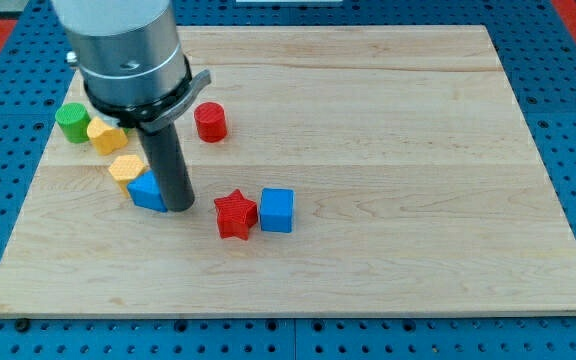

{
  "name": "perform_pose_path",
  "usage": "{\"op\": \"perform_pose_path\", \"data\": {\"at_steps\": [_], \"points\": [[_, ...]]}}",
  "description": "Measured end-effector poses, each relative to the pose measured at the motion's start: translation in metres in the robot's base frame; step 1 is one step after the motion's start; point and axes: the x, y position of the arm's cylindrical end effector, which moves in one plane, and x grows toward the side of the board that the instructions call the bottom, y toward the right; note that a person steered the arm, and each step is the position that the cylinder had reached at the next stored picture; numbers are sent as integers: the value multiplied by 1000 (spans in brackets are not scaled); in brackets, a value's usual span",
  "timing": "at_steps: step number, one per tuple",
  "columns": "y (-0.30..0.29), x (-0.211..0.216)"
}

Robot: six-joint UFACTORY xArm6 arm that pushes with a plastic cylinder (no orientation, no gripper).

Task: Push the red star and blue cube towards right

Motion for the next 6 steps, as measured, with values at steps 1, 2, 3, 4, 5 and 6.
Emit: {"op": "perform_pose_path", "data": {"at_steps": [1,2,3,4,5,6], "points": [[50,3],[58,14],[84,14],[121,14],[183,14],[236,14]]}}
